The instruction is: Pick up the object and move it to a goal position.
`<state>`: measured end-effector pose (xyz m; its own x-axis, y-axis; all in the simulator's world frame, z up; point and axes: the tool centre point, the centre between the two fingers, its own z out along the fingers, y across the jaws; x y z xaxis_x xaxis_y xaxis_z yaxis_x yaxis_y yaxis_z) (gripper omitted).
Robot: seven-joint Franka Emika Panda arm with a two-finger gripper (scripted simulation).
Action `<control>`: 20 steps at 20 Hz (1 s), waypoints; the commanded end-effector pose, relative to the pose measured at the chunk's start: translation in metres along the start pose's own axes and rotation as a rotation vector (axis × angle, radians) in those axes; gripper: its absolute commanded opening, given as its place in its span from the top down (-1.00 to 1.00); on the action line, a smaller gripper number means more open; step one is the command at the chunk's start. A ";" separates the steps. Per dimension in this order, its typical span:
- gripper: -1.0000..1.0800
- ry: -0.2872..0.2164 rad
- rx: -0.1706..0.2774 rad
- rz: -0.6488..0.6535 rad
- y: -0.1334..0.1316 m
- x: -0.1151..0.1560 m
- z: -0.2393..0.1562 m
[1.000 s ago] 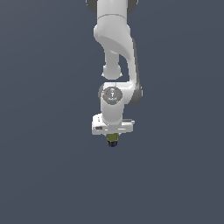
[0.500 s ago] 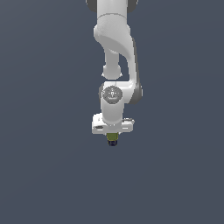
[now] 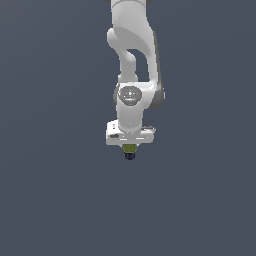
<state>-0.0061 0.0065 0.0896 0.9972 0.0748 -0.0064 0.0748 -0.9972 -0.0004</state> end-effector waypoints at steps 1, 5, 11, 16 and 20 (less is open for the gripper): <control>1.00 0.005 0.000 0.000 -0.003 -0.007 -0.015; 1.00 0.005 0.000 0.000 -0.008 -0.025 -0.042; 1.00 0.006 -0.001 -0.001 -0.018 -0.055 -0.085; 1.00 0.006 -0.001 -0.001 -0.026 -0.079 -0.122; 1.00 0.006 -0.001 -0.001 -0.032 -0.096 -0.150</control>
<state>-0.0975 0.0290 0.2279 0.9971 0.0756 -0.0041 0.0756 -0.9971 0.0004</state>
